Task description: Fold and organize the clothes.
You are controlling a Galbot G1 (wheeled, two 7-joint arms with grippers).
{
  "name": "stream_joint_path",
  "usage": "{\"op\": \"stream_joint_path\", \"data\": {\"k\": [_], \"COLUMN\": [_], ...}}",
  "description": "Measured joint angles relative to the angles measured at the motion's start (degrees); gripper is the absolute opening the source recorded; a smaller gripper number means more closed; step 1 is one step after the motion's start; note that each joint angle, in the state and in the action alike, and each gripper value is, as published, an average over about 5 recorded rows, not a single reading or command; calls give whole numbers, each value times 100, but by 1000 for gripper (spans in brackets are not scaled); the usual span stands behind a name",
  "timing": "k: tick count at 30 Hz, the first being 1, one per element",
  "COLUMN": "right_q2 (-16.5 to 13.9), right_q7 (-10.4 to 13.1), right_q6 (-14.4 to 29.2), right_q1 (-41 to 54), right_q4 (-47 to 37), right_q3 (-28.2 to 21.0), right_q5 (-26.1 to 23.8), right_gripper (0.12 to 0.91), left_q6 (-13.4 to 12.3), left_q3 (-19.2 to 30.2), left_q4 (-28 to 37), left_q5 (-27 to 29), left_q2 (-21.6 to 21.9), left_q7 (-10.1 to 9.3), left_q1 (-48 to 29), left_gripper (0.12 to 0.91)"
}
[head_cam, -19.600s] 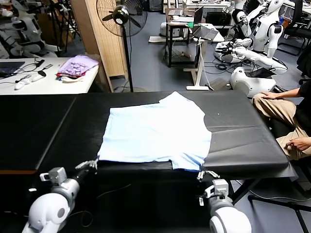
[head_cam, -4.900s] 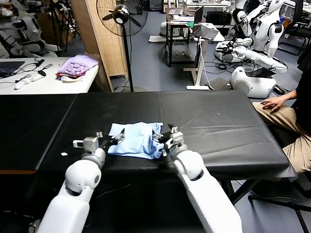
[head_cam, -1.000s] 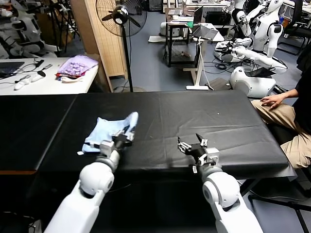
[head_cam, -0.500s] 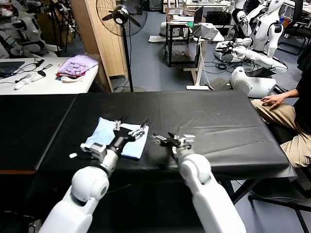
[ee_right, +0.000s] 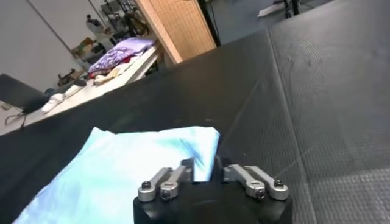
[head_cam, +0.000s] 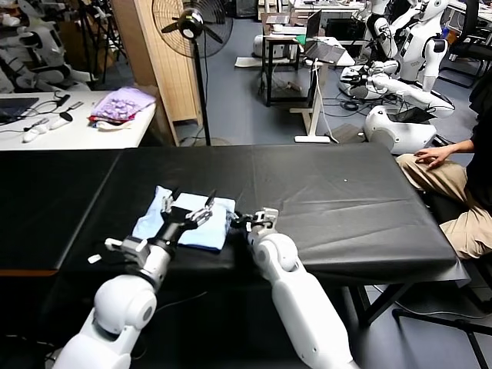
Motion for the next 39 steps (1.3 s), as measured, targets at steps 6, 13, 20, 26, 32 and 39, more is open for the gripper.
{"op": "stream_joint_path", "data": {"k": [6,13,20,26,32,39], "right_q2": [-139,-833,-1704,-2372,-2599,-2433], "right_q7": [-445,-1073,-1573,-1403,-996,-750], "right_q6": [255,678,1593,1930,1944,1982], "right_q1": [16,-129,-415,-933,-1969,-3308], "right_q4": [-50,397,1039,1724,2637,3580], "right_q3": [15,46,96,274,681,1234], "right_q5": [-756,-2017,-3058,-3325,-3282,-3184], "right_gripper": [123,174,526,774,798,798], "left_q6": [-73,-359,-649,-693,-571,-593], "left_q3": [-146,-207,-227,-253,-258,-300], "left_q4": [-11,151,449,594,410,201], "left_q5": [11,96,275,221,190,193], "left_q2": [8,43,59,126,297,478], "left_q7": [-27,-196,-369,-589,-728,-805], "left_q1": [153,354,531,668,900,1345], "left_gripper": [798,798,798,798,798,798]}}
